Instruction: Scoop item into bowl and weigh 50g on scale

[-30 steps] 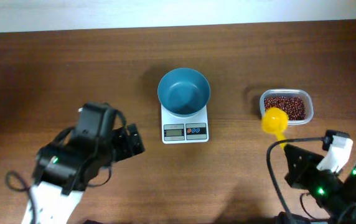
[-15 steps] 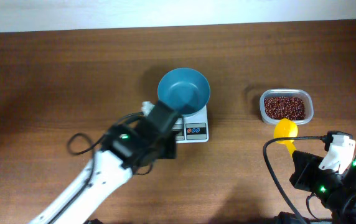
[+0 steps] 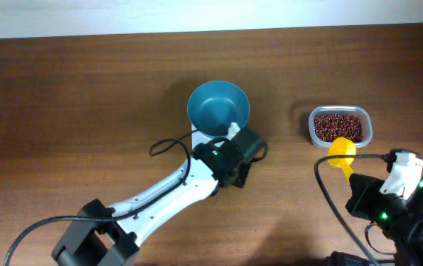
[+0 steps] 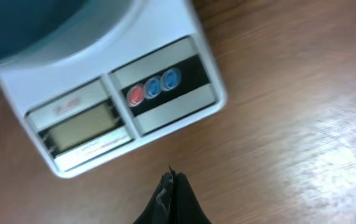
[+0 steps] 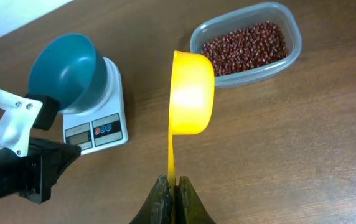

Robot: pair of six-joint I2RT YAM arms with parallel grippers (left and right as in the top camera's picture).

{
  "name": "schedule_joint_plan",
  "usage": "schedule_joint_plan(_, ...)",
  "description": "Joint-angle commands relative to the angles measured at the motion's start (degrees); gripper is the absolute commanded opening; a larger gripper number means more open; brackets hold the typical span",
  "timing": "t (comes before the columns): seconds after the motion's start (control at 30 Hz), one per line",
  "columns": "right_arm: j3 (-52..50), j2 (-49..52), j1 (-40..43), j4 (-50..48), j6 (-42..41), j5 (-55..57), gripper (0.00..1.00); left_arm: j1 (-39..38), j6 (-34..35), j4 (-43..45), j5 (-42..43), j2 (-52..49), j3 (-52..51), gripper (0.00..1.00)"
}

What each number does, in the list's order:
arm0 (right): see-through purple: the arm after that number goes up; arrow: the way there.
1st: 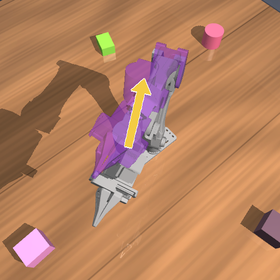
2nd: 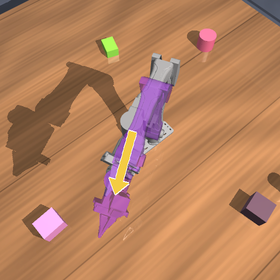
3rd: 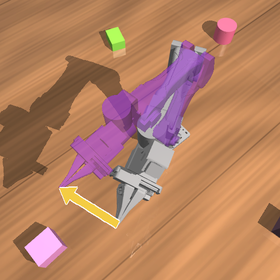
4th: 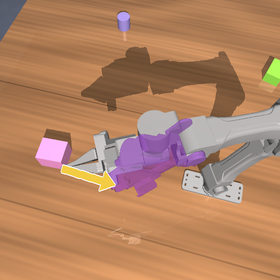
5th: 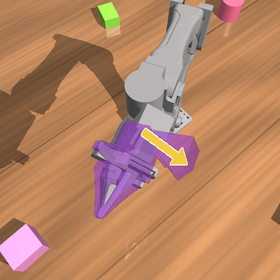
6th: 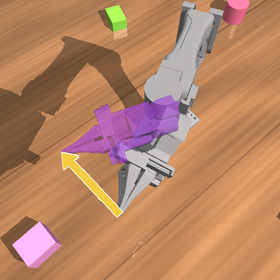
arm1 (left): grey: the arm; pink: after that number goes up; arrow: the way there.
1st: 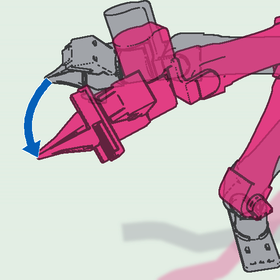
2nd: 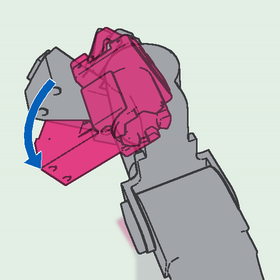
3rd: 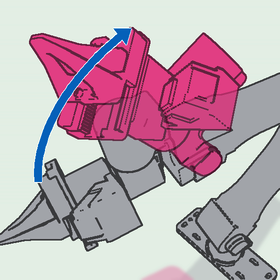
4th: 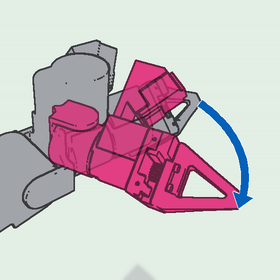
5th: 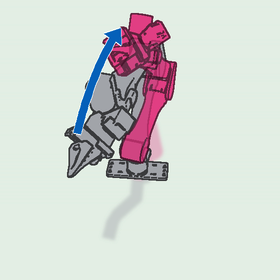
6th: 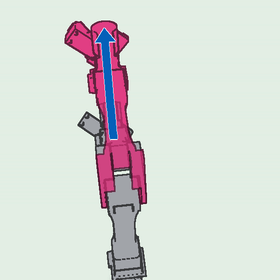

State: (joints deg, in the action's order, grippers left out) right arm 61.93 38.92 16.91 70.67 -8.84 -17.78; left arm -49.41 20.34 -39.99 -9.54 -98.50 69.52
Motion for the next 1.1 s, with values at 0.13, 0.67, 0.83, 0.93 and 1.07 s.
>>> schedule_joint_plan(0.13,1.16,2.27,0.37,-2.64,0.22,0.44,0.04,-0.81,-19.15,4.0,-2.05,-5.6,-0.17,0.0)
schedule_joint_plan(0.67,1.31,2.27,0.37,-4.68,0.24,0.48,0.04,-0.79,-18.25,8.44,-12.09,-10.32,-0.17,0.0)
schedule_joint_plan(0.83,1.31,2.27,0.37,-4.7,0.24,0.48,0.04,-0.68,-18.27,10.14,-13.03,-11.28,-0.17,0.0)
schedule_joint_plan(0.93,1.31,2.27,0.37,-4.74,0.24,0.48,0.04,-0.55,-18.27,11.13,-14.53,-11.28,-0.17,0.0)
schedule_joint_plan(1.07,1.31,2.27,0.37,-4.76,0.26,0.48,0.04,0.48,-18.23,11.5,-14.43,-11.32,-0.17,0.0)
